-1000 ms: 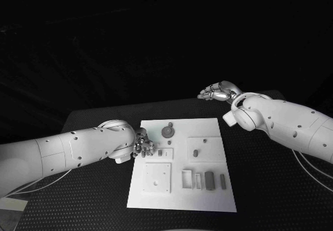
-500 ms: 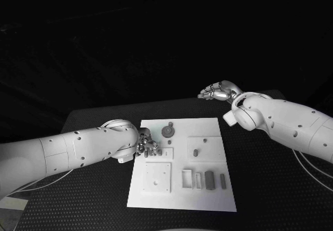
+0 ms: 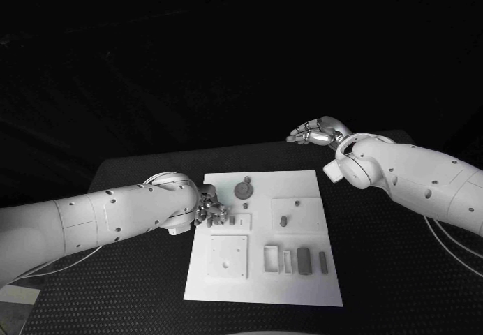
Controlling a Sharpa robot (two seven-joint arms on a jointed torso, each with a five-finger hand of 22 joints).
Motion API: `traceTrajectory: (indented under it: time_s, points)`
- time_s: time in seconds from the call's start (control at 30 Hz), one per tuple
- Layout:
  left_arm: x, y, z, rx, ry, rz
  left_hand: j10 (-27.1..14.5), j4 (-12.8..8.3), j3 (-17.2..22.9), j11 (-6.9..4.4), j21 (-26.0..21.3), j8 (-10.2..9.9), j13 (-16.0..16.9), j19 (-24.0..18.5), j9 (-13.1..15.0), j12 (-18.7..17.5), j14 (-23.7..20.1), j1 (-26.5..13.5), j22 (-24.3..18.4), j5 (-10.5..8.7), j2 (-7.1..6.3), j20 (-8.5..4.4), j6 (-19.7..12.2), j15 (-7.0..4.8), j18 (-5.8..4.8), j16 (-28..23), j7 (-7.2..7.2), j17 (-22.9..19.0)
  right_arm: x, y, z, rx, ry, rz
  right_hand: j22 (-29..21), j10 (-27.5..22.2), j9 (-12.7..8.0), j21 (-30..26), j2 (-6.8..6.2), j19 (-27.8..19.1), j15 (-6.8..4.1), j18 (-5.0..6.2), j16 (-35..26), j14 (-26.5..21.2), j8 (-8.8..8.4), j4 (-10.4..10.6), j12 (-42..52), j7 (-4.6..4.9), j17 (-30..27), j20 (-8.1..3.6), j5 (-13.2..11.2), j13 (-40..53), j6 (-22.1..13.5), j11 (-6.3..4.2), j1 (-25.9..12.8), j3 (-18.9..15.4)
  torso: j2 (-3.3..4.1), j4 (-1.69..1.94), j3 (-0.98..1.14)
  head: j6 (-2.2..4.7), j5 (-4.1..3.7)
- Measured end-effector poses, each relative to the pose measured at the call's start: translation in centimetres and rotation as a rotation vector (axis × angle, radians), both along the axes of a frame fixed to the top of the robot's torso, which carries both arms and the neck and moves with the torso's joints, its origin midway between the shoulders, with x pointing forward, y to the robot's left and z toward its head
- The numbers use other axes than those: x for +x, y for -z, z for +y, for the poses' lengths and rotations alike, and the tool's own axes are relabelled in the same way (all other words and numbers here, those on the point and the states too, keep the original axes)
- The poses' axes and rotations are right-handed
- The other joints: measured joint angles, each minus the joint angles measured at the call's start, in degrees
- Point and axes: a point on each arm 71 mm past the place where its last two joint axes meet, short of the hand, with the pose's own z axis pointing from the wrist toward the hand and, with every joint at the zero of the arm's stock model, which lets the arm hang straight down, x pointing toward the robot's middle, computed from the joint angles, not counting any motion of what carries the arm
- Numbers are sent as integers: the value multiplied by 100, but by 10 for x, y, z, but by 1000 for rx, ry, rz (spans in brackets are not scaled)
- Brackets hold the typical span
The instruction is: Assemble the parts on the task board
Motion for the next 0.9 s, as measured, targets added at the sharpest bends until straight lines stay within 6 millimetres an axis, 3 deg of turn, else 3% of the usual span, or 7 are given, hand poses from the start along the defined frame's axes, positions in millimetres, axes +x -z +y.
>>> traceTrajectory:
  time_s: [0.9]
  points:
    - [1,3,5,21,6,-1,-5,1,1,3,44,29,-2,-8,14,24,-5,1,-1,-23,-1,-8,-10,-32,0,21,-11,-26,0,0,0,0,0,1,8,0,-5,0,0,-16,0,1,22,0,0,16,0,0,-5,16,0,-11,0,0,0,-16,-1,-3,3,-18,-5]
